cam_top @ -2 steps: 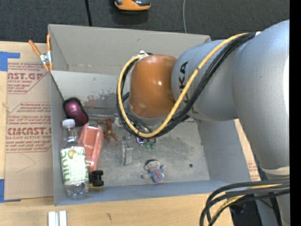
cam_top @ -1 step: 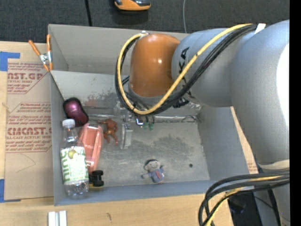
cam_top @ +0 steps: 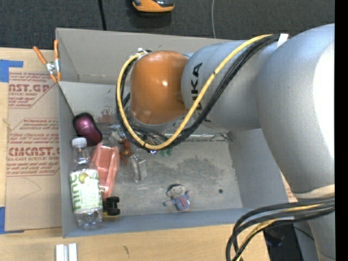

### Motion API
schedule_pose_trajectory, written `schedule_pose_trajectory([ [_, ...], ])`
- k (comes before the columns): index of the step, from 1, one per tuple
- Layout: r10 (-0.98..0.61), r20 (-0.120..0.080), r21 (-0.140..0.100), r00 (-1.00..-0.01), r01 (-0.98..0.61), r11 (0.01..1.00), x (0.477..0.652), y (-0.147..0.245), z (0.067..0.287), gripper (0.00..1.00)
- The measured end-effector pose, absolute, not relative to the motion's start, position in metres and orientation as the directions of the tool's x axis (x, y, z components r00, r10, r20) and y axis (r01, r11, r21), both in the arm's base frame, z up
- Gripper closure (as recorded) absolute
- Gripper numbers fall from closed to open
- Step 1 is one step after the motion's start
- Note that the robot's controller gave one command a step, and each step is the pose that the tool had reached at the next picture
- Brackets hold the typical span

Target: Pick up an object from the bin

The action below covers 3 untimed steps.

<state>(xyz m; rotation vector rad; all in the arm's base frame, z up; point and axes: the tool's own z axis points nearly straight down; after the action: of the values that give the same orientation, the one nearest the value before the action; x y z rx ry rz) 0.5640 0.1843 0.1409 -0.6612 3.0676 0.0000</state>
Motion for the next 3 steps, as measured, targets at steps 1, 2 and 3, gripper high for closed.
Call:
schedule_pose_trajectory([
  [1, -0.584, -0.014, -0.006, -0.812, -0.584, 0.812, 0.589, 0.200, 0.076, 0.00],
  [2, -0.738, -0.056, -0.033, -0.673, -0.737, 0.675, 0.581, 0.212, 0.082, 1.00],
  [3, -0.738, -0.056, -0.033, -0.672, -0.738, 0.674, 0.581, 0.212, 0.082, 1.00],
])
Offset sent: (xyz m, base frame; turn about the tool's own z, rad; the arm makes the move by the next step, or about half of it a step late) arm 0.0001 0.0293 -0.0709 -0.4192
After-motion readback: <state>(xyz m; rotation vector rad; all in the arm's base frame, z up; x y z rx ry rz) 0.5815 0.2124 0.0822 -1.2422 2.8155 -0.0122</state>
